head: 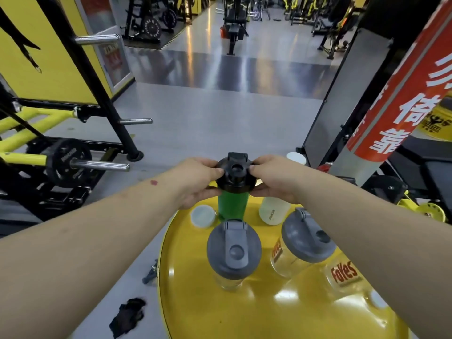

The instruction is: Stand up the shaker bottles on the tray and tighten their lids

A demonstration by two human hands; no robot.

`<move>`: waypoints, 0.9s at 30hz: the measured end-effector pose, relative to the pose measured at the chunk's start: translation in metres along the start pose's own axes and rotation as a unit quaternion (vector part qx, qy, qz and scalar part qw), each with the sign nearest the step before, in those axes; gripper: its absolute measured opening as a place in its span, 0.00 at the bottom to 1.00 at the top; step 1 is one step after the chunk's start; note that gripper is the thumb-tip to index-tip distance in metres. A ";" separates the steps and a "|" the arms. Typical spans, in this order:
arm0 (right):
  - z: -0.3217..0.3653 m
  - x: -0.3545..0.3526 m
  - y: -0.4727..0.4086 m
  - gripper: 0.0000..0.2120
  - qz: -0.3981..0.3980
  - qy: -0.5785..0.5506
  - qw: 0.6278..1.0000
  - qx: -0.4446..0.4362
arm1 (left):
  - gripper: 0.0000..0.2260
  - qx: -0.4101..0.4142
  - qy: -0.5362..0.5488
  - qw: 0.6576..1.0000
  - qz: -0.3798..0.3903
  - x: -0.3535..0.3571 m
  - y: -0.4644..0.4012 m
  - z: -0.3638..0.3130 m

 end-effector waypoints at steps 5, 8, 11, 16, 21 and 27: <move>0.000 0.000 -0.003 0.10 0.001 -0.032 0.999 0.008 | 0.15 0.004 -0.001 1.000 0.006 0.002 -0.001 0.000; 0.001 0.000 -0.001 0.10 0.006 -0.046 0.999 0.011 | 0.14 0.010 -0.007 1.000 0.002 0.002 0.001 0.000; 0.001 0.001 0.001 0.09 0.005 -0.047 0.999 0.011 | 0.13 0.011 -0.007 1.000 0.000 0.001 0.000 0.001; 0.000 0.000 -0.001 0.10 0.003 -0.032 0.999 0.012 | 0.13 0.011 -0.007 1.000 -0.009 0.002 0.001 0.002; 0.001 0.002 0.010 0.09 -0.025 -0.090 0.995 0.016 | 0.19 0.000 -0.018 1.000 -0.006 0.002 0.007 -0.001; 0.011 -0.006 0.049 0.15 -0.088 0.109 0.990 0.016 | 0.21 -0.029 -0.167 0.986 -0.006 -0.015 0.037 0.005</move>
Point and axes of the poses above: each hand's wrist, its own y-axis away from the middle knuckle, its own x-axis out of the palm, z = x × y, the point moved 4 cm from there along -y, towards the middle knuckle, and after that the axes turned 8 degrees about z, right-handed, at the moved point
